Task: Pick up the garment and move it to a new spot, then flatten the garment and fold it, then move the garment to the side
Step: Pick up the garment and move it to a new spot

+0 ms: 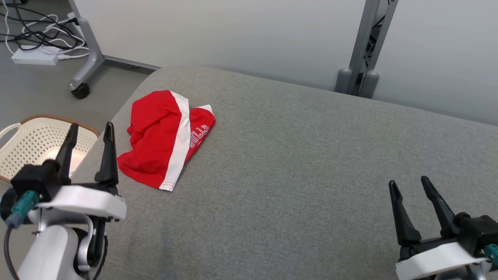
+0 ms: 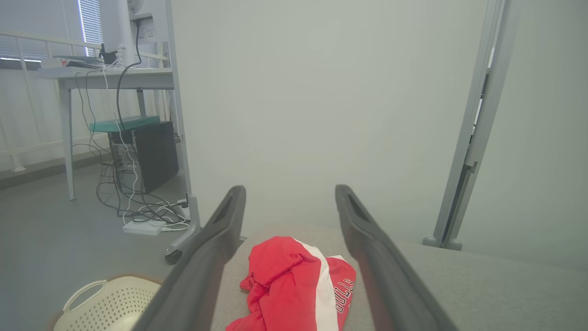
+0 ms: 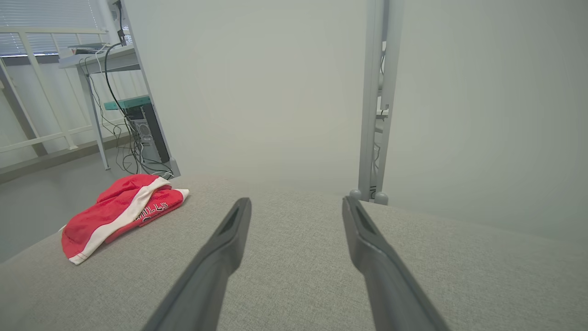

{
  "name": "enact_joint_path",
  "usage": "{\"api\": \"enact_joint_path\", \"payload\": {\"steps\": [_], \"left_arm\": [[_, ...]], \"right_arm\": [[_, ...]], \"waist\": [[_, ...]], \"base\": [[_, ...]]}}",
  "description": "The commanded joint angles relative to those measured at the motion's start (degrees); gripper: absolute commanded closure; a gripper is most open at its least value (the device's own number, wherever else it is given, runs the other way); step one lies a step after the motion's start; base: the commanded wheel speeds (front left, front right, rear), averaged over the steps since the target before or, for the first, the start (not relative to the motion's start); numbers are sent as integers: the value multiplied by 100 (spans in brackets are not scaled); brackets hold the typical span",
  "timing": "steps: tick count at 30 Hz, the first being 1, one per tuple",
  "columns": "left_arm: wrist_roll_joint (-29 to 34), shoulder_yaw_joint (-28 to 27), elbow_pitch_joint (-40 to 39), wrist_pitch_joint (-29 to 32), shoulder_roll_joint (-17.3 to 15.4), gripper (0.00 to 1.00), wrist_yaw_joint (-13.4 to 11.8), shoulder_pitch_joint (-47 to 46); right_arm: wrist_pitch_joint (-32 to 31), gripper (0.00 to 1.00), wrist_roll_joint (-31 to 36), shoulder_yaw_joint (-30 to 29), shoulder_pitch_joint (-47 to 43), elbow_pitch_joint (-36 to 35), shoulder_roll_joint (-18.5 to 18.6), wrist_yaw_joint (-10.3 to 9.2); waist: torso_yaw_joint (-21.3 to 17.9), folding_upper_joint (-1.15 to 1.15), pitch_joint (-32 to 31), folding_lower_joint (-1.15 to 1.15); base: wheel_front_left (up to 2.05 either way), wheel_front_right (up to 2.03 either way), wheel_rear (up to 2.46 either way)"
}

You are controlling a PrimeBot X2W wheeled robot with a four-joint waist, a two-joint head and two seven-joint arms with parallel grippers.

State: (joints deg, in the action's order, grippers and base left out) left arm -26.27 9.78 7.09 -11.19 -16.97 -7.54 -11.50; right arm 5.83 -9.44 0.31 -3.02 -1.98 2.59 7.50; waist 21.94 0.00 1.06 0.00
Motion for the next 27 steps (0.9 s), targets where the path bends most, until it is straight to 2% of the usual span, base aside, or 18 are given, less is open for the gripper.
{"api": "enact_joint_path", "payload": {"steps": [1, 5, 11, 15, 27], "left_arm": [[-19, 10, 118, 190, -79, 0, 60, -306], [-235, 60, 599, 764, -149, 0, 228, -820], [-641, 152, 1654, 1496, -29, 0, 486, -1350], [-793, 209, 2409, 1570, 107, 0, 687, -1574], [-1054, 277, 4479, 1537, 428, 0, 1068, -2312]], "right_arm": [[-38, 0, 83, -9, 85, -57, 32, -2], [-91, 0, 165, 7, 183, -131, 33, -2], [-129, 0, 262, -20, 325, -203, 32, -2], [-170, 0, 356, -16, 468, -272, 32, -2], [-326, 0, 569, -14, 809, -451, 77, -2]], "waist": [[-129, 0, 148, 0], [-331, 0, 398, 0], [-583, 0, 816, 0], [-702, 0, 1115, 0], [-883, 0, 1757, 0]], "base": [[0, 0, 0], [0, 0, 0], [0, 0, 0], [0, 0, 0], [0, 0, 0]]}}
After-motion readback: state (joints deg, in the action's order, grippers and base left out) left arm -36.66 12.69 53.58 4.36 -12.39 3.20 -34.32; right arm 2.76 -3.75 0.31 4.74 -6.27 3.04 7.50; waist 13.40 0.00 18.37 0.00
